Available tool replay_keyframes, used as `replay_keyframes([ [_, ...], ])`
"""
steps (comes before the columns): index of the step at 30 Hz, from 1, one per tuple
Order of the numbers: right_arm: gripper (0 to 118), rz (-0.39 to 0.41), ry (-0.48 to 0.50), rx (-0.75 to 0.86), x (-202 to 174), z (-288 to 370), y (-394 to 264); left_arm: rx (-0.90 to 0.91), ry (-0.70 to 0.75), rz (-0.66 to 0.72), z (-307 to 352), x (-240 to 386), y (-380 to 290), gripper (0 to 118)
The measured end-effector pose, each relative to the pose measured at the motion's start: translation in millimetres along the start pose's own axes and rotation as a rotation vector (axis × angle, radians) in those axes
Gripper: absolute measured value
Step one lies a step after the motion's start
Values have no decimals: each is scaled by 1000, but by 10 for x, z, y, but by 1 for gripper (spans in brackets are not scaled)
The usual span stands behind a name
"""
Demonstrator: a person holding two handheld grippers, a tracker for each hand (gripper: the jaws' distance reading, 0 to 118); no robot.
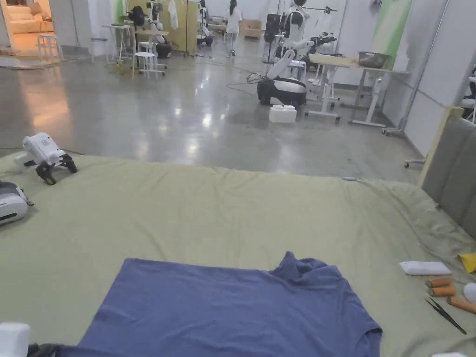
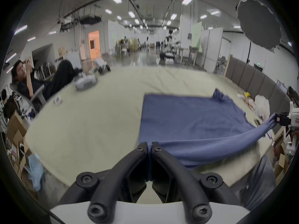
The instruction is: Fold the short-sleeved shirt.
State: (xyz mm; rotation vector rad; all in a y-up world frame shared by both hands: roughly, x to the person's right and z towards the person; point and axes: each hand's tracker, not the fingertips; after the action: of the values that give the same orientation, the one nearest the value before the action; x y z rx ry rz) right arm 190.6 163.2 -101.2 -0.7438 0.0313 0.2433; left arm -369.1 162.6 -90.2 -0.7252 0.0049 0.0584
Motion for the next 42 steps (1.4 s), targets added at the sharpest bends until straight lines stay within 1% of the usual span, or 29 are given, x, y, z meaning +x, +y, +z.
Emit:
replay_keyframes([
  [4,4,-26,17,-155,-75,-294,-438,-170,-10,37,-384,-201,-371,0],
  [5,4,-15,17,-195,-66,-374,-532,-213,-6,49,-482,-225,-413,0],
  [9,5,-32,41,-283,-97,-636,-717,-271,16,31,-737,-236,-512,0],
  [10,5,-10,43,-316,-123,-674,-733,-288,18,29,-760,-231,-525,1],
  [11,7,-6,44,-314,-140,-677,-730,-296,16,30,-758,-230,-533,4],
  [12,15,-3,42,-313,-149,-656,-708,-298,15,29,-760,-232,-526,14],
  [13,29,3,35,-311,-155,-594,-683,-292,23,27,-738,-234,-511,27],
  [14,45,4,13,-290,-144,-522,-611,-280,33,23,-700,-230,-463,41],
  [15,64,-3,-16,-250,-122,-459,-524,-256,62,16,-615,-207,-431,53],
  [16,71,-21,-31,-208,-99,-402,-438,-221,67,19,-573,-211,-373,59],
  [19,72,-74,-15,-54,-74,-250,-104,-97,37,-1,-414,-85,-128,60],
  [21,72,-100,2,87,-122,-175,138,27,26,-27,-342,38,44,60],
  [23,72,-130,-11,212,-214,-128,335,140,22,-33,-272,218,191,60],
  [25,72,-165,-16,332,-341,-91,523,269,18,-27,-213,362,308,59],
  [27,71,-180,-44,442,-499,-57,676,368,17,0,-174,515,425,57],
  [29,70,-176,-67,534,-647,-61,780,447,35,18,-119,660,540,56],
  [30,67,-190,-81,575,-722,-43,820,490,49,10,-86,741,590,50],
  [31,62,-201,-88,603,-782,-25,848,536,50,-6,-58,818,637,41],
  [32,51,-217,-89,636,-836,-2,875,573,67,-21,-25,891,674,30],
  [33,31,-229,-85,661,-889,-3,910,597,89,-36,1,955,708,19],
  [34,12,-235,-96,677,-928,12,928,619,104,-49,24,1007,737,10],
  [35,5,-233,-92,684,-972,27,944,630,108,-47,30,1044,762,2],
  [36,4,-224,-92,689,-1002,29,959,640,109,-42,51,1070,772,0],
  [37,0,-215,-78,691,-1015,25,980,658,99,-43,81,1084,766,0],
  [42,0,-214,-68,700,-1049,28,992,658,104,-89,118,1109,754,0],
])
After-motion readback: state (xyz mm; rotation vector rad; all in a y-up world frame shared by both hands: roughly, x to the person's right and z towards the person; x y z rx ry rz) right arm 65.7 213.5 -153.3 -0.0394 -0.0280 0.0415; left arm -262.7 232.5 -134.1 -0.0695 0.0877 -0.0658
